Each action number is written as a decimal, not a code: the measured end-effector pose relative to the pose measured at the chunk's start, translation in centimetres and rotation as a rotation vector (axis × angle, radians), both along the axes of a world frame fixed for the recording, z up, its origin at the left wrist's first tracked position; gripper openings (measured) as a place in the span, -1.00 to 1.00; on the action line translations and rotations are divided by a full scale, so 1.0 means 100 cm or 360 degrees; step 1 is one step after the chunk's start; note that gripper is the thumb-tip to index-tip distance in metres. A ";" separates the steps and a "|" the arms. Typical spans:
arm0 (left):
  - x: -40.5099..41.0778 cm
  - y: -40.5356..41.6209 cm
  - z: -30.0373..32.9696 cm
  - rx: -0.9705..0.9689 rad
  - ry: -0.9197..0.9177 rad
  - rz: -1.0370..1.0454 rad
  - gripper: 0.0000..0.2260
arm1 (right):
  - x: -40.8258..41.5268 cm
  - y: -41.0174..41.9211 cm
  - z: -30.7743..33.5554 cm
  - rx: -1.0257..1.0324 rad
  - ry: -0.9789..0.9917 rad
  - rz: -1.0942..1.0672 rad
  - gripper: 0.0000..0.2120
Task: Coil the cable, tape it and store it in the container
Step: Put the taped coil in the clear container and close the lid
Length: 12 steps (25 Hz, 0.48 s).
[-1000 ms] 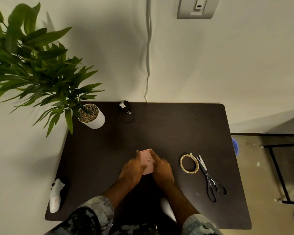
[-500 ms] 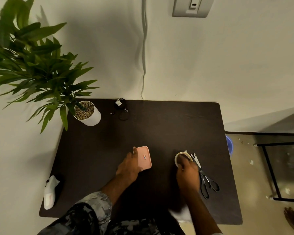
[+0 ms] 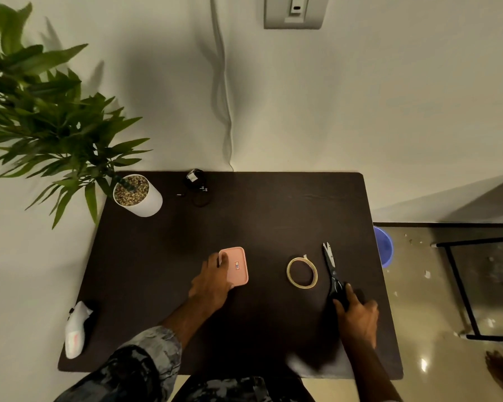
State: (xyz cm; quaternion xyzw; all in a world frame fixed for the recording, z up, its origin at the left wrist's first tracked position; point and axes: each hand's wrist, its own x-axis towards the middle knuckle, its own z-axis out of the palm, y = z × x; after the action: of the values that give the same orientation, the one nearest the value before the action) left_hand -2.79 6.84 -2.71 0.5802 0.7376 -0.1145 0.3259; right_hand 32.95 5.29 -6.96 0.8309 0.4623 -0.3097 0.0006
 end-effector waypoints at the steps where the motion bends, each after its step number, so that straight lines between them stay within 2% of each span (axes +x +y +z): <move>1: 0.003 -0.001 0.001 0.0036 0.0020 -0.0042 -0.27 | -0.002 0.008 0.001 0.0013 0.0026 -0.0004 -0.40; 4: 0.015 -0.006 -0.001 0.0143 0.0063 -0.0101 -0.38 | -0.003 0.028 0.002 0.0032 0.0058 0.0001 -0.42; 9: 0.031 -0.008 -0.004 0.0160 0.0158 -0.0103 -0.45 | 0.000 0.045 0.003 0.0021 0.0107 0.0000 -0.39; 12: 0.039 -0.012 -0.006 0.0255 0.0144 -0.0086 -0.53 | -0.009 0.044 0.012 0.0115 0.0038 -0.0003 -0.39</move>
State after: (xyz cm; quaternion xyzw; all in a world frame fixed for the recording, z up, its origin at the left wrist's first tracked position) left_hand 1.06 5.60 -3.35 0.6184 0.7424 -0.0902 0.2415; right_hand 32.05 9.64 -5.75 0.8270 0.4725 -0.3026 -0.0352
